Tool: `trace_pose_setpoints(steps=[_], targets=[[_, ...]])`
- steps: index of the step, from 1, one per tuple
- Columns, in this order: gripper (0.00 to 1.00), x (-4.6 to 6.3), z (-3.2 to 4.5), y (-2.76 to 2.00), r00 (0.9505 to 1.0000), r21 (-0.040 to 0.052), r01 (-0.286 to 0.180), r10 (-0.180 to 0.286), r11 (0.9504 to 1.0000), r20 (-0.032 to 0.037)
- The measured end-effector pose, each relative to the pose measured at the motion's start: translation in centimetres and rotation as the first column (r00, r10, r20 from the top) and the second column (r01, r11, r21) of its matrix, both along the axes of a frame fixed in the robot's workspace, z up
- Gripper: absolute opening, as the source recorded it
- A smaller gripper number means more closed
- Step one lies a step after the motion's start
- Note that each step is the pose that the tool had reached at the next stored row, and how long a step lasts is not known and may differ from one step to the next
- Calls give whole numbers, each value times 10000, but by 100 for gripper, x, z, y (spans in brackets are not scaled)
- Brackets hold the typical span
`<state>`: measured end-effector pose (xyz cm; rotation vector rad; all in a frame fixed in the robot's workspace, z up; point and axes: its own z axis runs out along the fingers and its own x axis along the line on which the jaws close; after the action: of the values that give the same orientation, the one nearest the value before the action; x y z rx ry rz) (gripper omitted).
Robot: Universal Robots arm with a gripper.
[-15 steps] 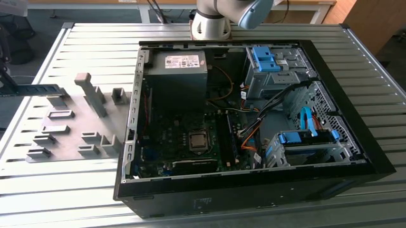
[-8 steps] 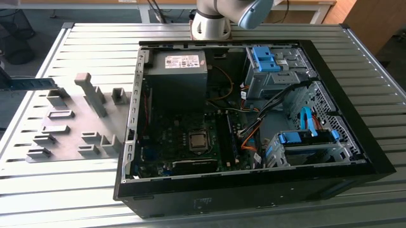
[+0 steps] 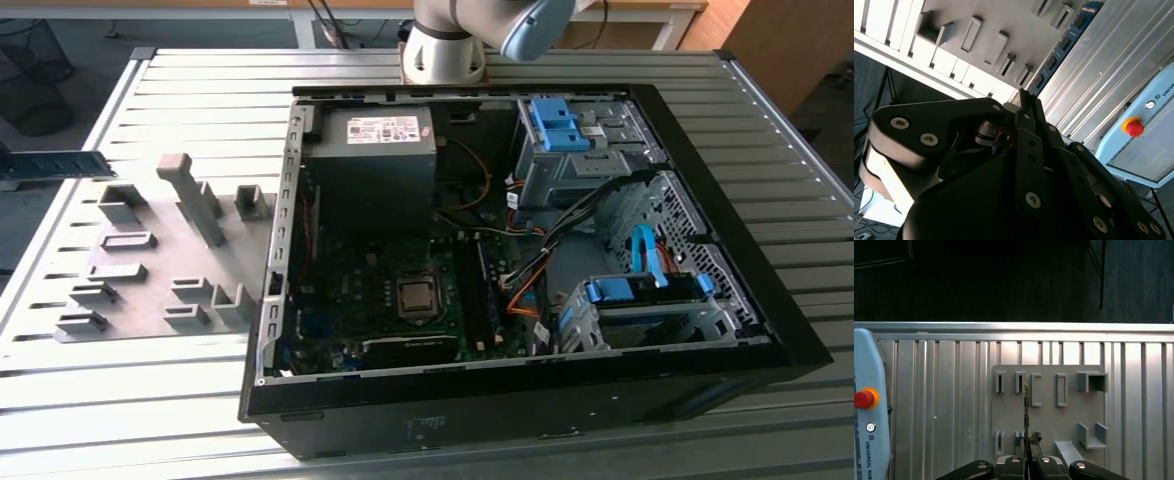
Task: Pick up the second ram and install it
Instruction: 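Pick up the second ram and move it above second insertion slot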
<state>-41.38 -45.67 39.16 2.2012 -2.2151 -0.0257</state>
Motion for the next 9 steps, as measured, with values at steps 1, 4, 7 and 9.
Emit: trace_pose_setpoints(steps=[1,4,7,9], targets=[[14,0,18,0,10000,0,0,0,10000,0],[14,0,61,0,10000,0,0,0,10000,0],[14,0,73,0,10000,2,0,0,10000,2],[14,0,82,0,10000,0,0,0,10000,0]])
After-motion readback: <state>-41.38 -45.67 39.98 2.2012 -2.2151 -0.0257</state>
